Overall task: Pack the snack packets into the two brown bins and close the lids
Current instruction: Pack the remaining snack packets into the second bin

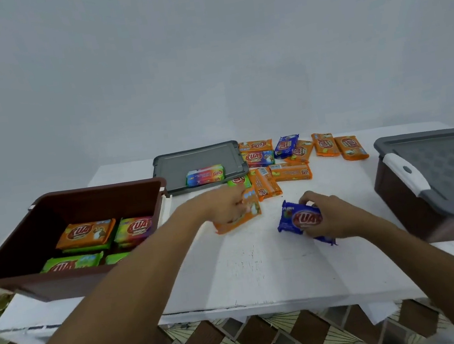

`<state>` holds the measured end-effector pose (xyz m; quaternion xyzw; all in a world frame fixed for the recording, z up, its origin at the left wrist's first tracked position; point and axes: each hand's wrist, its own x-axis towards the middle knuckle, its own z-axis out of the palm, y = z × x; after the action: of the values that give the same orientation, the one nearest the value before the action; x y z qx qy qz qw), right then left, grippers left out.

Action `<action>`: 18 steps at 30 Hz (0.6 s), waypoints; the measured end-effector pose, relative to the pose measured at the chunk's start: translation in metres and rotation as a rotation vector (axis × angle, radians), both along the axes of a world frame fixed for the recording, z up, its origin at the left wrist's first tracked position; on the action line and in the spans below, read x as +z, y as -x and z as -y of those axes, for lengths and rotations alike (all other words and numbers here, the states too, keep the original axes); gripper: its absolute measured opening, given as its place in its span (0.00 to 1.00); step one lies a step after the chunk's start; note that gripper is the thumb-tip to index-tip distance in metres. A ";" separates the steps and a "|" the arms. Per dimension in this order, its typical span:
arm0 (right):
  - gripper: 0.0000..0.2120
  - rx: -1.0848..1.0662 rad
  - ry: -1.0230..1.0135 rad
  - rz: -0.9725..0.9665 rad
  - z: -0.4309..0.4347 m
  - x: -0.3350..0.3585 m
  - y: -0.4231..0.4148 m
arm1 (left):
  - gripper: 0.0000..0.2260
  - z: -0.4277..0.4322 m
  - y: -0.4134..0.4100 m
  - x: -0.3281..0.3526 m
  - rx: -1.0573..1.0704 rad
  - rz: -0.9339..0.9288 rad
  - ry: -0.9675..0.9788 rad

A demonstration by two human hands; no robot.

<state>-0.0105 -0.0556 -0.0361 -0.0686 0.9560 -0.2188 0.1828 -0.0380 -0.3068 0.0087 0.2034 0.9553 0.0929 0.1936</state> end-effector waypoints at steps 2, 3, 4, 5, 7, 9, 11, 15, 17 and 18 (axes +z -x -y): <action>0.29 -0.057 0.132 0.020 0.013 0.011 -0.001 | 0.20 0.013 -0.003 0.022 0.025 -0.115 -0.116; 0.28 -0.096 0.200 0.026 0.019 0.017 -0.002 | 0.17 0.020 -0.003 0.033 0.021 -0.179 -0.167; 0.26 -0.132 0.270 0.026 0.026 0.023 -0.002 | 0.13 0.030 -0.003 0.043 0.013 -0.224 -0.212; 0.24 -0.154 0.327 0.020 0.035 0.027 -0.002 | 0.09 0.042 -0.004 0.052 0.002 -0.242 -0.258; 0.20 -0.189 0.377 -0.003 0.057 0.038 0.002 | 0.08 0.075 -0.006 0.066 -0.019 -0.220 -0.336; 0.16 -0.208 0.387 -0.032 0.082 0.049 0.005 | 0.08 0.112 -0.008 0.074 -0.028 -0.157 -0.376; 0.12 -0.185 0.408 -0.053 0.109 0.064 0.003 | 0.09 0.148 -0.012 0.080 -0.039 -0.123 -0.386; 0.09 -0.105 0.461 -0.069 0.179 0.090 0.000 | 0.11 0.235 -0.016 0.085 -0.013 -0.075 -0.318; 0.12 -0.060 0.451 -0.092 0.211 0.100 -0.002 | 0.13 0.266 -0.018 0.077 -0.003 -0.048 -0.201; 0.15 -0.029 0.436 -0.097 0.228 0.104 -0.003 | 0.14 0.280 -0.018 0.070 0.011 -0.044 -0.133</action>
<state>-0.0079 -0.2835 0.0678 -0.1034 0.8946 -0.4193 0.1144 -0.0198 -0.5866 0.0790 0.2123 0.9521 0.1529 0.1581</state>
